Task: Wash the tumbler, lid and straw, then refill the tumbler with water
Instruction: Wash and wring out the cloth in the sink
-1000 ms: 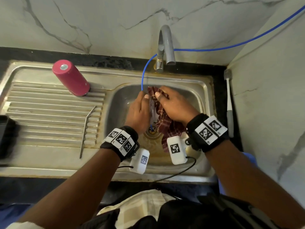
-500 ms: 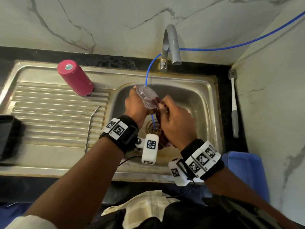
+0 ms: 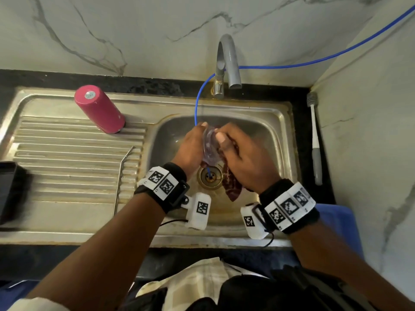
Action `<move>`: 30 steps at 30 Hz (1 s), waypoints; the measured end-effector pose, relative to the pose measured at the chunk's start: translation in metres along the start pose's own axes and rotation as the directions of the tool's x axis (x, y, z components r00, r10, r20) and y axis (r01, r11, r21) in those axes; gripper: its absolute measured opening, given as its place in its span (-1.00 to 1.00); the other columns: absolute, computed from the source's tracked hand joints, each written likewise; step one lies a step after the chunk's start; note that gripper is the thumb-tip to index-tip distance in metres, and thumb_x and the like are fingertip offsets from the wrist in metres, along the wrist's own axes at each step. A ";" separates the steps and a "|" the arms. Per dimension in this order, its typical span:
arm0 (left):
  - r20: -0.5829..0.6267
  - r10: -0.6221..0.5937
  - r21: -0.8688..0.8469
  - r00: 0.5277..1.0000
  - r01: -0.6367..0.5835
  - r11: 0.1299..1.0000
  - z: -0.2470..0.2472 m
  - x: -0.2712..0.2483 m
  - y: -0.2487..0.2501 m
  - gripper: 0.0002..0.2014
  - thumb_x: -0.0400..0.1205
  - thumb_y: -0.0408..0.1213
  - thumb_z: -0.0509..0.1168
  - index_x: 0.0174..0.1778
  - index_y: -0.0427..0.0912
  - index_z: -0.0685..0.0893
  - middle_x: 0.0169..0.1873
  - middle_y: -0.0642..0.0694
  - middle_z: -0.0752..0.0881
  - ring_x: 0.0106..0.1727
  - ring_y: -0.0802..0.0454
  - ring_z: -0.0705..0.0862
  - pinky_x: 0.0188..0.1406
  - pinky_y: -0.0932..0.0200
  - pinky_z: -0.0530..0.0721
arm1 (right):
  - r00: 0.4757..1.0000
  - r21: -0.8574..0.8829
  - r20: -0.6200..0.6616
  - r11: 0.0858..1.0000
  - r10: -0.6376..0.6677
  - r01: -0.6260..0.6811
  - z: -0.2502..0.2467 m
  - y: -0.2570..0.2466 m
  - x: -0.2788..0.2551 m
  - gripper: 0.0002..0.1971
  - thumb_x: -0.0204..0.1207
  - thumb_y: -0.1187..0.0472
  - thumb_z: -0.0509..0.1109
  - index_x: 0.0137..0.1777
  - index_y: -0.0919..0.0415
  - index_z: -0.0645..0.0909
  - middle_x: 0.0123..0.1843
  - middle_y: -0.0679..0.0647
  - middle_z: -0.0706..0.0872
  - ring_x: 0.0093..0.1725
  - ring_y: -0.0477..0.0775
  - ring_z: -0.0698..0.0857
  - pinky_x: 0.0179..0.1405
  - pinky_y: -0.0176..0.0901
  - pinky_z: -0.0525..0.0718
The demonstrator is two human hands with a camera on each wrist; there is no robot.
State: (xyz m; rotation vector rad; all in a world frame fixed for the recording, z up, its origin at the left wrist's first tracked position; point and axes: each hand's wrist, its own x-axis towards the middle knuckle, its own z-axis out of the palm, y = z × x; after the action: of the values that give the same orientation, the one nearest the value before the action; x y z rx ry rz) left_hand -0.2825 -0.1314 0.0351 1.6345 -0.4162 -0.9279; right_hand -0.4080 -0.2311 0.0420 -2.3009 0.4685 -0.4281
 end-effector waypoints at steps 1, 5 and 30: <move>-0.014 -0.057 -0.062 0.998 0.056 0.997 0.001 -0.002 -0.004 -0.66 0.90 -0.18 0.13 -0.15 -0.01 0.68 -0.46 0.04 0.77 -0.46 0.20 0.73 -0.45 0.24 0.61 | 0.998 -0.060 0.003 0.996 -0.058 0.058 0.002 -0.004 0.000 -0.77 0.89 -0.01 0.17 0.18 0.05 0.61 -0.13 -0.15 0.73 -0.18 -0.05 0.73 -0.22 0.05 0.68; -0.043 -0.017 0.107 0.999 0.021 0.994 0.001 -0.002 -0.015 -0.75 0.87 -0.26 0.22 -0.07 0.08 0.70 -0.33 0.24 0.82 -0.35 0.34 0.77 -0.46 0.40 0.62 | 0.996 -0.138 -0.076 0.990 -0.051 0.041 0.005 0.003 0.009 -0.80 0.88 0.05 0.21 0.22 0.15 0.57 -0.22 -0.07 0.73 -0.33 -0.04 0.71 -0.38 -0.09 0.65; -0.233 -0.096 -0.101 0.968 0.074 0.992 0.002 -0.002 -0.045 -0.69 0.78 -0.32 0.40 -0.17 0.20 0.58 -0.25 0.14 0.78 -0.31 0.30 0.77 -0.40 0.42 0.68 | 0.987 0.009 -0.018 0.987 0.160 -0.160 0.031 0.020 -0.008 -0.74 0.89 -0.01 0.13 -0.04 0.04 0.42 -0.32 -0.07 0.58 -0.33 0.03 0.62 -0.29 0.20 0.64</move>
State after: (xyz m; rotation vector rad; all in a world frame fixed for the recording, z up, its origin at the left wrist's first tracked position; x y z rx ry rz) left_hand -0.2942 -0.1191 -0.0062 1.6650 -0.1380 -0.7905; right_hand -0.4055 -0.2222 0.0050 -2.2336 0.6548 -0.3719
